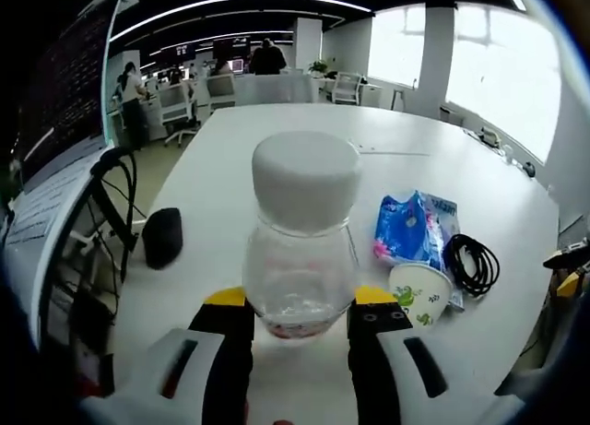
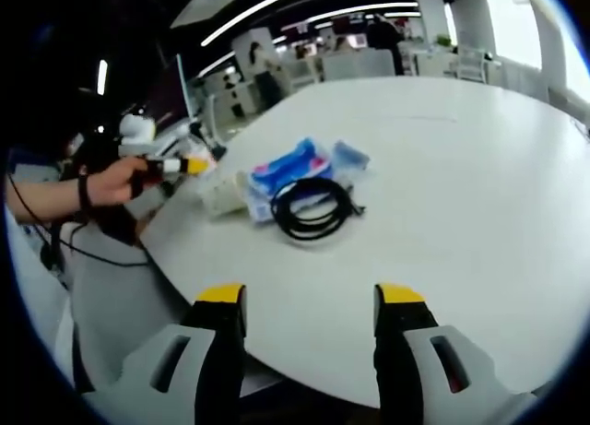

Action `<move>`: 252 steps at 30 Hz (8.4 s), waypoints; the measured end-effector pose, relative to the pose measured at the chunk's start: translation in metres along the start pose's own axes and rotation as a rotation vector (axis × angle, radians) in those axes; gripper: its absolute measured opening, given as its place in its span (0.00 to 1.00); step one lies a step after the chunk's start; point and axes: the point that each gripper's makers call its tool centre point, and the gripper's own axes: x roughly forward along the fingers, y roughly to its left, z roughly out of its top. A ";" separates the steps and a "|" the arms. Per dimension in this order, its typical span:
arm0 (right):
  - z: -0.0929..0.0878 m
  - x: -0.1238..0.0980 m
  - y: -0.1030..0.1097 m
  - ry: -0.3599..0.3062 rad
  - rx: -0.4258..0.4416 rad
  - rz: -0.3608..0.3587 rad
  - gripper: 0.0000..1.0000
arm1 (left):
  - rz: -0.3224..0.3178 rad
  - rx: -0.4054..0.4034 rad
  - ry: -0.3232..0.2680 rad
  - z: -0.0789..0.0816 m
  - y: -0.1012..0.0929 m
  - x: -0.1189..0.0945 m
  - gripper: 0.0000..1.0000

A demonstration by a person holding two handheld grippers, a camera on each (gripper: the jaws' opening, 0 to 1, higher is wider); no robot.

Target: Arrange the tabletop items into an orderly group along one side of the table until the central work area is clear of visible clutter.

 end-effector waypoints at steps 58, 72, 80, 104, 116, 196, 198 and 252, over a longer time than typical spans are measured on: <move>-0.004 -0.003 0.000 0.007 0.013 -0.032 0.55 | -0.051 -0.084 -0.043 0.047 0.019 0.038 0.40; -0.007 -0.002 0.001 -0.011 0.028 -0.019 0.55 | -0.073 -0.025 -0.022 0.021 0.007 0.005 0.40; -0.010 -0.005 -0.003 -0.028 0.045 -0.026 0.55 | -0.154 0.064 0.036 -0.009 -0.032 -0.009 0.41; -0.015 -0.011 -0.008 -0.060 0.080 -0.028 0.55 | -0.393 0.236 0.189 -0.035 -0.097 -0.004 0.49; -0.011 -0.007 -0.005 -0.045 0.069 -0.008 0.55 | -0.415 0.221 0.261 -0.048 -0.097 0.011 0.54; 0.010 0.007 0.009 -0.052 0.013 0.044 0.53 | -0.296 0.112 0.297 -0.102 -0.085 -0.033 0.39; 0.015 0.009 0.011 -0.057 0.004 0.052 0.53 | -0.298 0.097 0.275 -0.097 -0.085 -0.037 0.39; 0.044 0.053 0.178 0.041 -0.115 0.655 0.08 | -0.526 0.522 0.100 -0.084 -0.193 -0.103 0.39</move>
